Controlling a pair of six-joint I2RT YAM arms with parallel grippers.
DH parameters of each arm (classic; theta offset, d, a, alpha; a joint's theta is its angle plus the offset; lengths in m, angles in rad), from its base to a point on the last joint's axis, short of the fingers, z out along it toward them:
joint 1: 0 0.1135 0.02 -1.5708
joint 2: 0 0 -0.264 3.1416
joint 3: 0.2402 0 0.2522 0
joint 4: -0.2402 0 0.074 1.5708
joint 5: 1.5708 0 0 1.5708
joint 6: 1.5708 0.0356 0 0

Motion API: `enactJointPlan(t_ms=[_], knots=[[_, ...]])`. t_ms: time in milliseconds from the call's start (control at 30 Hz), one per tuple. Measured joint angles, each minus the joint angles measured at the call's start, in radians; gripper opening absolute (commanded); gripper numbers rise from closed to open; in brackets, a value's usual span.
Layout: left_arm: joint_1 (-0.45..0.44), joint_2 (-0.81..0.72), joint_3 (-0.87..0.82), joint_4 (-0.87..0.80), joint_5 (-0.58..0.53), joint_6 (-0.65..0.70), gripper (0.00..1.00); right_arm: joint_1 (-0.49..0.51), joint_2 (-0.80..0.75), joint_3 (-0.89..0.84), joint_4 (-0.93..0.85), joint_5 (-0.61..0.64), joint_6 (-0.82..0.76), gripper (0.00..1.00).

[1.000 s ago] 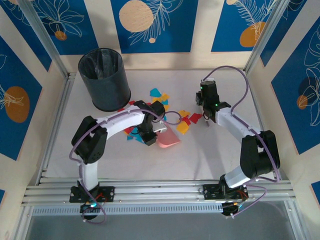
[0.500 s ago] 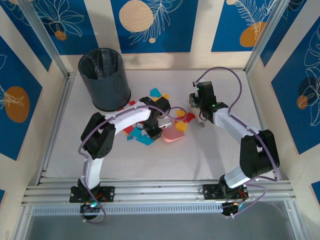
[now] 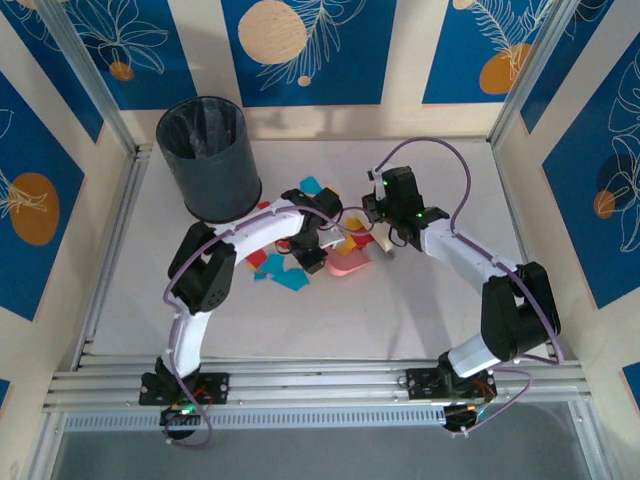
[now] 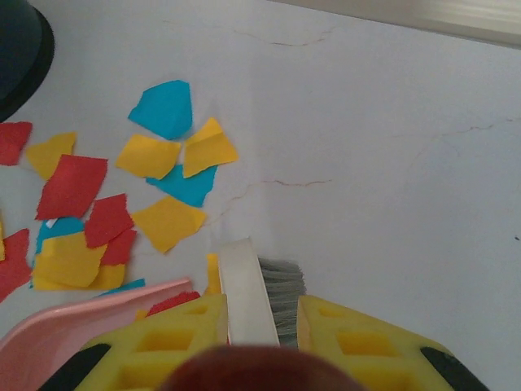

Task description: Sweep away the paper scraps from the table

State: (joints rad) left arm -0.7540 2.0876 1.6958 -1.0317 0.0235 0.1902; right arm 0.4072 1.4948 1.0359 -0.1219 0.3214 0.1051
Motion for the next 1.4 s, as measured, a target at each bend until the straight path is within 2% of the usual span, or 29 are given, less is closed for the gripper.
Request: enactJointPlan(t_ms=[600,833,1133,1400], knots=[[0.004,0.002,0.002,0.003,-0.007,-0.008,0.0,0.06,-0.125,0.001,-0.155,-0.052,0.0,0.0],[0.004,0.002,-0.003,0.007,-0.006,-0.006,0.0,0.065,-0.179,-0.002,-0.126,0.017,0.004,0.0],[0.004,-0.03,-0.061,0.05,0.012,0.021,0.0,0.065,-0.114,-0.015,0.015,0.172,0.047,0.0],[0.004,-0.049,-0.076,0.052,0.032,0.03,0.0,0.065,-0.019,-0.015,0.044,0.173,0.065,0.0]])
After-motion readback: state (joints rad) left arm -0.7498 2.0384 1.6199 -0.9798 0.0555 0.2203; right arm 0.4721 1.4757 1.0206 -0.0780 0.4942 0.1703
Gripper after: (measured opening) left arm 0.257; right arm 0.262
